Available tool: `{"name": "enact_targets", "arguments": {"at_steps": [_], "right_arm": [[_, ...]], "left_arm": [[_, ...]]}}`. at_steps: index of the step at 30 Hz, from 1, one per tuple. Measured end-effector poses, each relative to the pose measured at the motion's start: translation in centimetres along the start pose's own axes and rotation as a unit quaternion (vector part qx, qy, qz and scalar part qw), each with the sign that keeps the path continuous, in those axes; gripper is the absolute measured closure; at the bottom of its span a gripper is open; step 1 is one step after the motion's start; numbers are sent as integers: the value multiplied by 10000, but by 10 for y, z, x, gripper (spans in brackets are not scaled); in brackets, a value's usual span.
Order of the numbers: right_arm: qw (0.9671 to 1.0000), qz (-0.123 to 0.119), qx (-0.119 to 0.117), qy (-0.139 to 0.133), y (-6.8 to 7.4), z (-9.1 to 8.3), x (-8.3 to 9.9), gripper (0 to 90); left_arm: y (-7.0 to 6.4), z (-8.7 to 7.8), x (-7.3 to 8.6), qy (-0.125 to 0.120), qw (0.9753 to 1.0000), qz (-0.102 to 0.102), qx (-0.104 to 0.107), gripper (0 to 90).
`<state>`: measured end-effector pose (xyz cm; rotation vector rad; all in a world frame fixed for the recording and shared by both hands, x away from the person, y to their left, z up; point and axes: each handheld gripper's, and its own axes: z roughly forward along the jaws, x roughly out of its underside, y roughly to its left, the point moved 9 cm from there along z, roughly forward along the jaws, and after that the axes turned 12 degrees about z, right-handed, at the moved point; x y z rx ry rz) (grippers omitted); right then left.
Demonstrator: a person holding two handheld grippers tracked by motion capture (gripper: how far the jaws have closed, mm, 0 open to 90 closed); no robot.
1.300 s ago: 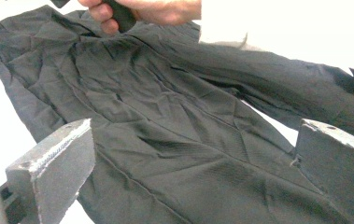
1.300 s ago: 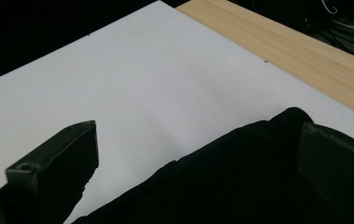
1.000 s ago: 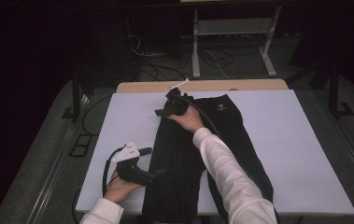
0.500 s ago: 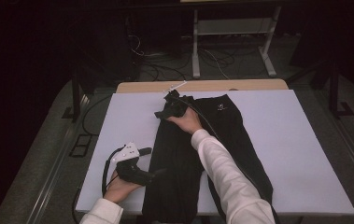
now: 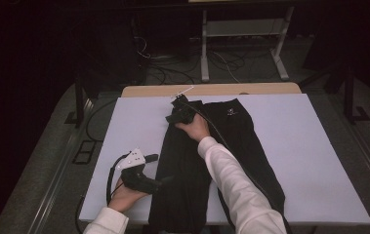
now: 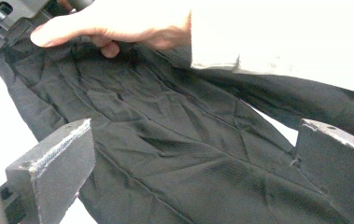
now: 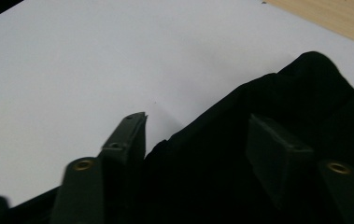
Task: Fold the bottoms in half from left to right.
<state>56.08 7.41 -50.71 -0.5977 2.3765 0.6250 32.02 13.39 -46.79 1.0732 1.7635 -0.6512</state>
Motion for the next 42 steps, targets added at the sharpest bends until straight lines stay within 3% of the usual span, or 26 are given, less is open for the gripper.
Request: {"name": "enact_targets", "arguments": {"at_steps": [4, 5, 12, 17, 25, 33, 42], "right_arm": [[9999, 61, 129, 15, -2, 1, 1, 476], [9998, 164, 101, 18, -3, 1, 1, 521], [9995, 291, 75, 81, -3, 2, 3, 682], [9989, 425, 183, 118, -7, 1, 4, 824], [9991, 390, 130, 54, -8, -6, 3, 845], [9989, 471, 27, -47, -9, -15, 1, 848], [9990, 425, -21, -142, -6, -18, 0, 848]], "left_arm": [[0, 0, 0, 9, 10000, -4, 0, 0], [0, 0, 0, 11, 10000, -3, -1, 0], [0, 0, 0, 8, 10000, 0, -4, 0], [0, 0, 1, 13, 10000, -4, -3, 0], [1, -1, 2, 31, 10000, -47, -47, 0], [4, -6, 3, 140, 9993, -177, -285, 0], [-5, -12, 10, 497, 9983, -184, -229, 0]]}}
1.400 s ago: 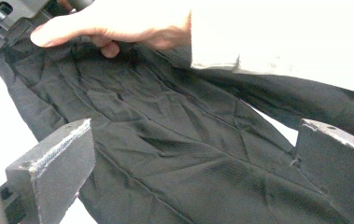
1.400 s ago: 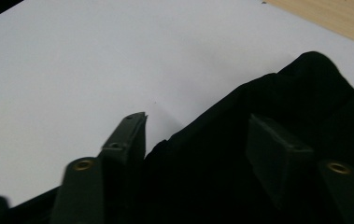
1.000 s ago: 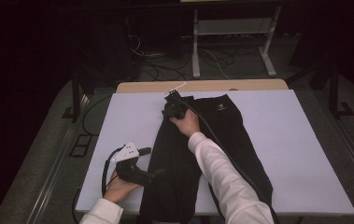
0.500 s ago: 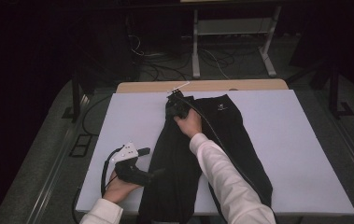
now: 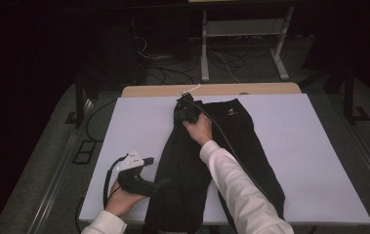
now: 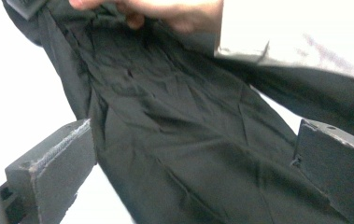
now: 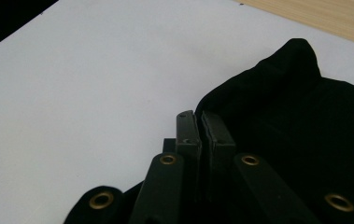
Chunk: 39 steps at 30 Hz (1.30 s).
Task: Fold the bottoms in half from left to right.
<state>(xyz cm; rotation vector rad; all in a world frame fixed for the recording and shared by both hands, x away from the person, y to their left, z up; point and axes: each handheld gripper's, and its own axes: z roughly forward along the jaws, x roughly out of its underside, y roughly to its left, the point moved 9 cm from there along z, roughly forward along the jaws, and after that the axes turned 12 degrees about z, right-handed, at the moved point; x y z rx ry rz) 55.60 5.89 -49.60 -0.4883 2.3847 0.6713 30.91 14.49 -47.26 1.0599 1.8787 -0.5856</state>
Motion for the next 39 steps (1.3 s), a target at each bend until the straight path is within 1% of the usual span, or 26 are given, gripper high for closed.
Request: {"name": "enact_targets", "arguments": {"at_steps": [1, 2, 4, 9, 13, 20, 24, 25, 26, 27, 29, 31, 36, 37, 38, 39], "right_arm": [[10000, 4, -3, 0, 0, 0, 0, 848], [10000, 15, -4, 5, 0, 0, 0, 847], [10000, 12, 0, 3, 1, 0, 0, 848], [10000, 8, 6, -10, 2, -1, 0, 848], [10000, 6, 13, -17, 3, -3, 0, 848], [10000, 18, 4, -43, 2, -4, 1, 848], [10000, 24, 3, -49, 0, -5, 2, 848], [10000, 30, -5, -58, 0, -5, 2, 848], [10000, 54, -16, -59, 0, -5, 3, 848], [10000, 54, -16, -59, 0, -5, 3, 848], [10000, 29, -18, -61, -2, -5, 5, 848], [9999, 91, -26, -48, -3, -4, 6, 848], [9999, 93, -61, -72, -3, -4, 8, 848], [9999, 81, -54, -70, -3, -4, 9, 848], [9999, 81, -54, -70, -3, -4, 9, 848], [9999, 83, -52, -73, -3, -5, 8, 848]], "left_arm": [[0, 0, 0, 0, 10000, 0, 0, 0], [-2, -2, 4, 93, 10000, 19, 7, 0], [-2, -6, 7, 133, 9999, 23, -7, 0], [-2, -14, 14, 227, 9997, -30, -37, 0], [-2, -18, 17, 230, 9997, -98, -53, 0], [-6, -22, 20, 293, 9995, -81, 16, 0], [-11, -24, 23, 370, 9992, -62, 108, 0], [-12, -25, 24, 393, 9991, -74, 147, 0], [-15, -25, 27, 450, 9987, -85, 234, 0], [-15, -25, 27, 450, 9987, -85, 234, 0], [-19, -24, 31, 550, 9979, -52, 331, 0], [-24, -24, 35, 652, 9968, -38, 454, 0], [-27, -26, 38, 716, 9959, -39, 551, 0], [-29, -27, 40, 731, 9952, -67, 641, 0], [-29, -27, 40, 731, 9952, -67, 641, 0], [-32, -29, 42, 788, 9945, -54, 694, 0]]}}
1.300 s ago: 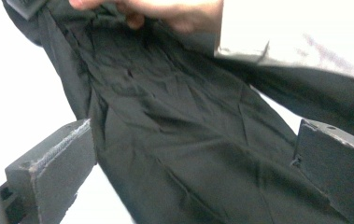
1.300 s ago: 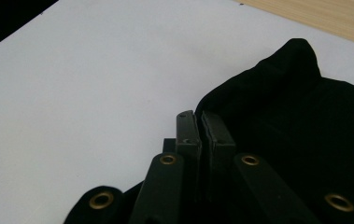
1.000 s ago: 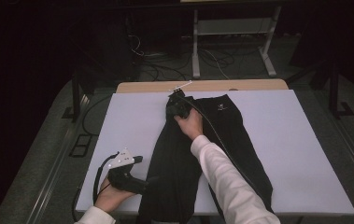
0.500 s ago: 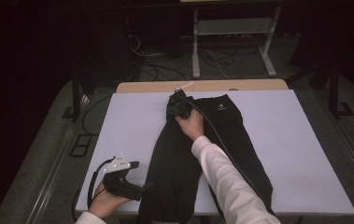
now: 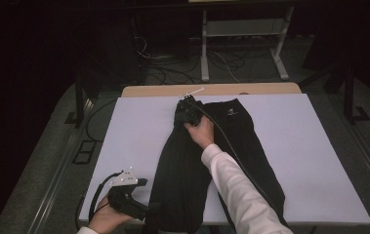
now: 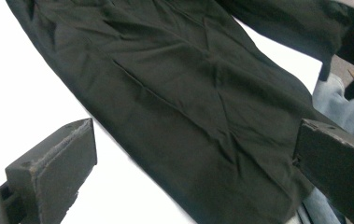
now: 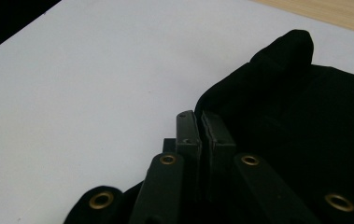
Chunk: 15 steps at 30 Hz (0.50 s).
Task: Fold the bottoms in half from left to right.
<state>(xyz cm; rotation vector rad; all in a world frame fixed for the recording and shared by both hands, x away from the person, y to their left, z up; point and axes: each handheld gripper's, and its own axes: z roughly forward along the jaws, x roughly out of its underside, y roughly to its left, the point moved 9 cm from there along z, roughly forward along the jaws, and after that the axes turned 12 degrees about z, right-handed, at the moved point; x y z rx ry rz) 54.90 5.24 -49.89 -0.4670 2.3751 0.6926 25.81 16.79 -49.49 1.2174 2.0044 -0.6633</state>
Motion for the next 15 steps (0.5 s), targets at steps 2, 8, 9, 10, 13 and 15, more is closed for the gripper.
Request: {"name": "enact_targets", "arguments": {"at_steps": [2, 8, 9, 10, 13, 15], "right_arm": [[10000, -1, 3, -16, 0, 0, -1, 848], [10000, -34, -8, -50, 2, -3, -2, 848], [10000, -31, 0, -44, 2, -3, -2, 848], [10000, -20, -11, -50, 2, -4, -2, 848], [10000, -16, -19, -46, 3, -4, -1, 848], [10000, -32, -27, -50, 3, -4, -1, 848]], "left_arm": [[-1, 0, 2, 43, 10000, 2, 29, 0], [-8, -2, 8, 176, 9997, 12, 188, 0], [-9, -2, 9, 195, 9996, 17, 214, 0], [-11, -3, 12, 244, 9993, 31, 269, 3], [-14, -5, 15, 286, 9988, 67, 397, 47], [-15, -6, 18, 302, 9985, 44, 447, 54]]}}
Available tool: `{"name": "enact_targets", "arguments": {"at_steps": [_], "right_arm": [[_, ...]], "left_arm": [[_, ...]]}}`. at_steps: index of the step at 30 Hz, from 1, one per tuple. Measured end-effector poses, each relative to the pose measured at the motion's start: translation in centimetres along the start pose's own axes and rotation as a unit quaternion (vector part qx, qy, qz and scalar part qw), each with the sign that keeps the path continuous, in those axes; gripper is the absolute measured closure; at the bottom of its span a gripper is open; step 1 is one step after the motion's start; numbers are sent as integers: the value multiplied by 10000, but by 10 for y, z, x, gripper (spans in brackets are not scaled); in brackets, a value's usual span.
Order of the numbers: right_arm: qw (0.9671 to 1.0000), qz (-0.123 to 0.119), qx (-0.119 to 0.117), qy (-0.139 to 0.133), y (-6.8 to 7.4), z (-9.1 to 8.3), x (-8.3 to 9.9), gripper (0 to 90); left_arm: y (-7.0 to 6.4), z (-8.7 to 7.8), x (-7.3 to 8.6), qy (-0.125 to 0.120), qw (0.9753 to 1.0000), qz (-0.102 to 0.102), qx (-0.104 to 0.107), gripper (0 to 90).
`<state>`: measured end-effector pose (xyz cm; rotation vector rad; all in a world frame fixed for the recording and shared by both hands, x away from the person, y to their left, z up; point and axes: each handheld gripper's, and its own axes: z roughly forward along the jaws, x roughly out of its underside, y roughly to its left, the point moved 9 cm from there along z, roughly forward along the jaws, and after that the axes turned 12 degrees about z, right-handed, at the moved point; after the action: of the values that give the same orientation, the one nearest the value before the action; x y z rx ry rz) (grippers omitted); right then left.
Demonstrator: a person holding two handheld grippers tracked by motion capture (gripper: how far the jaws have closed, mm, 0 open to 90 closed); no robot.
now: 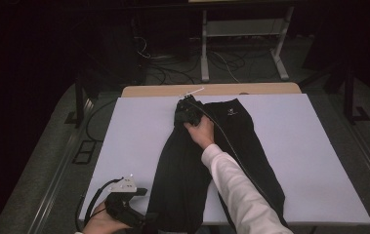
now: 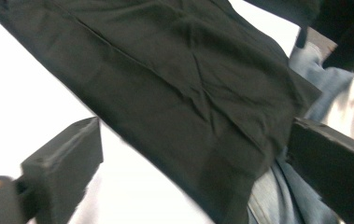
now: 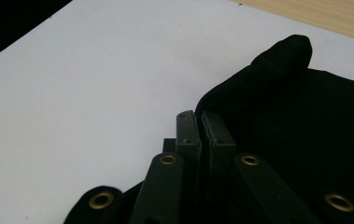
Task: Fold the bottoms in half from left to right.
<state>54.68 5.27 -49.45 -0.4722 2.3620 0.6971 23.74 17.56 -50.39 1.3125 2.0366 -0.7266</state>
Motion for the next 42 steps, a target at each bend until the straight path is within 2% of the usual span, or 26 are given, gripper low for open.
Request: {"name": "enact_targets", "arguments": {"at_steps": [4, 5, 8, 10, 13, 14, 15, 16, 17, 18, 19, 20, 21, 23, 25, 28, 29, 30, 31, 32, 34, 38, 42], "right_arm": [[10000, 23, 0, -7, -1, 0, 0, 848], [10000, 14, -1, -16, -1, -1, 0, 848], [10000, 11, -20, -18, -1, -1, 0, 848], [10000, -3, -22, -18, 0, -1, 0, 847], [10000, 5, -33, -41, 0, -2, 0, 848], [10000, 9, -32, -44, 0, -2, 0, 848], [10000, 14, -39, -47, 0, -2, 0, 848], [10000, 20, -44, -45, 0, -2, 0, 847], [10000, 13, -49, -45, 0, -1, 0, 848], [10000, 2, -47, -44, 0, -1, 1, 847], [10000, -6, -53, -41, 0, -1, 1, 848], [10000, -12, -56, -48, 0, -1, 1, 847], [10000, -21, -57, -49, 0, -1, 1, 848], [10000, -5, -70, -51, 1, -1, 1, 848], [10000, -17, -78, -59, 1, -2, 1, 848], [10000, -28, -84, -40, 1, -2, 2, 848], [10000, -29, -81, -36, 0, -3, 2, 848], [10000, -30, -81, -39, 0, -3, 2, 848], [9999, -10, -92, -53, 0, -4, 2, 848], [9999, -21, -99, -57, 0, -5, 1, 848], [9999, -31, -99, -82, 1, -7, -1, 848], [9999, -33, -94, -117, -1, -12, -5, 848], [9999, 4, -87, -145, -5, -16, -7, 848]], "left_arm": [[-2, -1, 5, 47, 9999, 11, 108, 130], [-4, 0, 7, 49, 9998, 42, 197, 142], [-4, 0, 7, 10, 9998, 34, 200, 160], [-3, 0, 6, -25, 9996, 36, 274, 219], [-7, 4, 5, -21, 9986, 377, 375, 332], [-7, 4, 5, -21, 9986, 377, 375, 382], [-8, 8, 3, 10, 9975, 604, 371, 427], [-8, 8, 3, 10, 9975, 604, 371, 466], [-9, 10, 2, 35, 9962, 794, 359, 509], [-9, 12, 1, 123, 9937, 1082, 274, 544], [-8, 13, 1, 168, 9920, 1235, 203, 573], [-8, 13, 1, 168, 9920, 1235, 203, 623], [-7, 13, 1, 197, 9904, 1364, 100, 695], [-4, 13, 1, 186, 9905, 1364, 63, 778], [-5, 15, 1, 143, 9903, 1362, 216, 868], [-5, 15, 0, 170, 9907, 1327, 232, 888], [-4, 15, 0, 179, 9922, 1212, 241, 890], [-4, 15, 0, 179, 9922, 1212, 241, 891], [-3, 14, -1, 151, 9940, 1059, 228, 892], [-3, 14, -1, 151, 9940, 1059, 228, 892], [-1, 12, -1, 137, 9953, 933, 226, 892], [-2, 11, -3, 130, 9951, 951, 231, 892], [-6, 9, -12, 18, 9946, 997, 297, 892]]}}
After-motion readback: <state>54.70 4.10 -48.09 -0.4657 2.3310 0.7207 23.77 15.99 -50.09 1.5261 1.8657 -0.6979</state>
